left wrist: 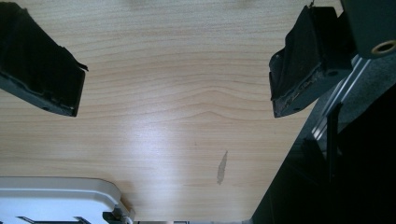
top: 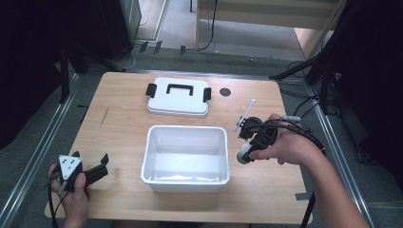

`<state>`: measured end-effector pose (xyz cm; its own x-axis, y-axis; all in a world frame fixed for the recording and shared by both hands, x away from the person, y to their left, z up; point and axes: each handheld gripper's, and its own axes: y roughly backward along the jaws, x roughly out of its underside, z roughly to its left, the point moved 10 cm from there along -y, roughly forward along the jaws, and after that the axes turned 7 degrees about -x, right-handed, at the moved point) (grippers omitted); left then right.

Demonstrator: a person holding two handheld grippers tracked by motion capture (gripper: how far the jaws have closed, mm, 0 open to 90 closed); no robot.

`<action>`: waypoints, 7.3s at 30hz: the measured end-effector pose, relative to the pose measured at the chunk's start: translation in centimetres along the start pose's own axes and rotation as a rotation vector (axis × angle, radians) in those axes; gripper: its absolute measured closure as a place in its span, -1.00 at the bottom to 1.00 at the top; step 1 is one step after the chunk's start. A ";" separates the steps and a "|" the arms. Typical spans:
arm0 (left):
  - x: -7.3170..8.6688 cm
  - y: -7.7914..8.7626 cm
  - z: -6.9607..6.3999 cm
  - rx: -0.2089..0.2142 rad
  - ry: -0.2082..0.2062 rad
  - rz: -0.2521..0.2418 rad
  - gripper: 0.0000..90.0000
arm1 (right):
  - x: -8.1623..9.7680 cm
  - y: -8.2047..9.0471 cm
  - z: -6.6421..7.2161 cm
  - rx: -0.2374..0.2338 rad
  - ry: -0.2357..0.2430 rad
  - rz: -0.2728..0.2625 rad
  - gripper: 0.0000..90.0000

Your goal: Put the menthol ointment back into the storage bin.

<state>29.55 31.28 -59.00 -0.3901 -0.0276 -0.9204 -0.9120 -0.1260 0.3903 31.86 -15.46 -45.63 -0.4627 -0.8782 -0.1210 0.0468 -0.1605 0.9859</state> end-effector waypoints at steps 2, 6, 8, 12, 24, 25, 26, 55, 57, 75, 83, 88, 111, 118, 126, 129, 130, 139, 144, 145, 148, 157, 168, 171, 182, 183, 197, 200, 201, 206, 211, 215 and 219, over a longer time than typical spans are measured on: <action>0.0 0.0 0.0 -0.001 -0.001 -0.001 -0.90 | -0.4 0.3 0.1 0.004 0.007 0.003 0.15; 0.0 0.0 0.0 -0.001 -0.005 0.001 -0.90 | -1.4 1.0 0.5 0.002 0.029 0.006 0.15; 0.0 0.0 0.0 -0.004 -0.003 0.001 -0.90 | -1.9 1.4 0.6 0.006 0.040 0.005 0.15; 0.0 0.0 0.0 -0.001 -0.006 0.003 -0.90 | -3.0 2.1 1.0 0.014 0.054 0.003 0.15; 0.1 -0.1 -0.1 0.008 -0.004 0.010 -0.90 | -6.1 2.2 2.7 0.007 0.118 0.003 0.15; 0.1 -0.1 -0.1 0.009 -0.004 0.011 -0.90 | -6.4 2.1 2.8 0.006 0.126 0.001 0.15; 0.1 -0.1 -0.1 0.009 -0.004 0.011 -0.90 | -6.6 2.0 2.9 0.004 0.133 0.001 0.15; 0.1 -0.2 -0.2 0.019 -0.010 0.019 -0.90 | -8.5 -6.7 3.4 -0.057 0.209 0.059 0.15; 0.1 -0.2 -0.2 0.020 -0.010 0.022 -0.90 | -8.6 -7.3 3.4 -0.059 0.211 0.057 0.15; 0.1 -0.2 -0.2 0.020 -0.008 0.024 -0.90 | -8.3 -11.2 3.4 -0.035 0.219 0.133 0.15; 0.1 -0.2 -0.2 0.022 -0.007 0.026 -0.90 | -8.2 -11.9 3.4 -0.031 0.224 0.160 0.14; 0.2 -0.2 -0.2 0.022 -0.007 0.027 -0.90 | -8.1 -12.2 3.4 -0.027 0.232 0.165 0.14; 0.1 -0.3 -0.2 0.023 -0.008 0.028 -0.90 | -8.2 -7.2 4.0 -0.035 0.237 0.081 -0.19; 0.1 -0.3 -0.2 0.026 -0.009 0.028 -0.90 | -8.1 -4.8 4.5 -0.045 0.230 0.018 -0.44; 0.2 -0.3 -0.3 0.026 -0.010 0.029 -0.90 | -7.2 -2.8 4.2 -0.024 0.201 -0.025 -0.67; 0.2 -0.3 -0.3 0.026 -0.012 0.031 -0.90 | -6.6 -2.2 4.0 -0.015 0.190 -0.033 -0.68; 0.2 -0.3 -0.3 0.026 -0.013 0.031 -0.90 | -6.4 -2.0 3.9 -0.014 0.183 -0.036 -0.68; 0.2 -0.3 -0.3 0.024 -0.018 0.031 -0.90 | -4.3 -0.8 2.9 0.004 0.147 -0.049 -0.69; 0.2 -0.3 -0.3 0.024 -0.018 0.030 -0.90 | -3.3 -0.6 2.6 0.004 0.132 -0.059 -0.69; 0.2 -0.3 -0.3 0.024 -0.018 0.030 -0.90 | -3.0 -0.7 2.5 0.006 0.125 -0.057 -0.69; 0.2 -0.3 -0.3 0.024 -0.018 0.030 -0.90 | -2.4 -0.8 2.2 0.007 0.112 -0.059 -0.69; 0.2 -0.3 -0.3 0.025 -0.019 0.029 -0.89 | -0.4 -1.7 1.2 -0.006 0.055 -0.074 -0.69; 0.2 -0.3 -0.3 0.025 -0.020 0.029 -0.89 | 2.3 -3.9 -0.1 -0.010 -0.017 -0.085 -0.67; 0.2 -0.3 -0.3 0.025 -0.020 0.030 -0.89 | 2.9 -4.6 -0.6 -0.008 -0.048 -0.111 -0.65; 0.2 -0.3 -0.3 0.025 -0.021 0.030 -0.89 | 3.9 -8.8 -1.5 0.049 -0.083 -0.296 -0.64; 0.2 -0.3 -0.3 0.025 -0.021 0.030 -0.89 | 4.0 -9.2 -1.5 0.051 -0.094 -0.318 -0.64; 0.2 -0.2 -0.4 0.021 -0.029 0.029 -0.89 | 6.2 -12.1 -2.8 0.103 -0.260 -0.664 -0.65; 0.2 -0.2 -0.4 0.020 -0.028 0.029 -0.89 | 7.2 -12.6 -3.1 0.113 -0.307 -0.721 -0.65; 0.2 -0.3 -0.4 0.018 -0.029 0.027 -0.89 | 7.5 -12.8 -3.3 0.115 -0.320 -0.733 -0.65; 0.2 -0.3 -0.4 0.010 -0.034 0.028 -0.88 | 9.3 -13.4 -3.8 0.136 -0.377 -0.780 -0.64; 0.2 -0.2 -0.5 0.009 -0.041 0.030 -0.86 | 11.2 -13.4 -4.7 0.203 -0.452 -0.851 -0.60; 0.2 -0.2 -0.4 0.003 -0.040 0.027 -0.86 | 13.0 -12.8 -5.5 0.258 -0.516 -0.914 -0.59; 0.2 -0.2 -0.4 0.003 -0.043 0.025 -0.86 | 14.4 -12.4 -6.1 0.278 -0.555 -0.935 -0.63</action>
<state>29.71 30.90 -59.26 -0.4182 0.0121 -0.9083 -0.9021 -0.1230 0.4137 30.05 -28.84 -60.31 -0.5456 -0.1317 -0.8276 -0.6930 -0.4844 0.5339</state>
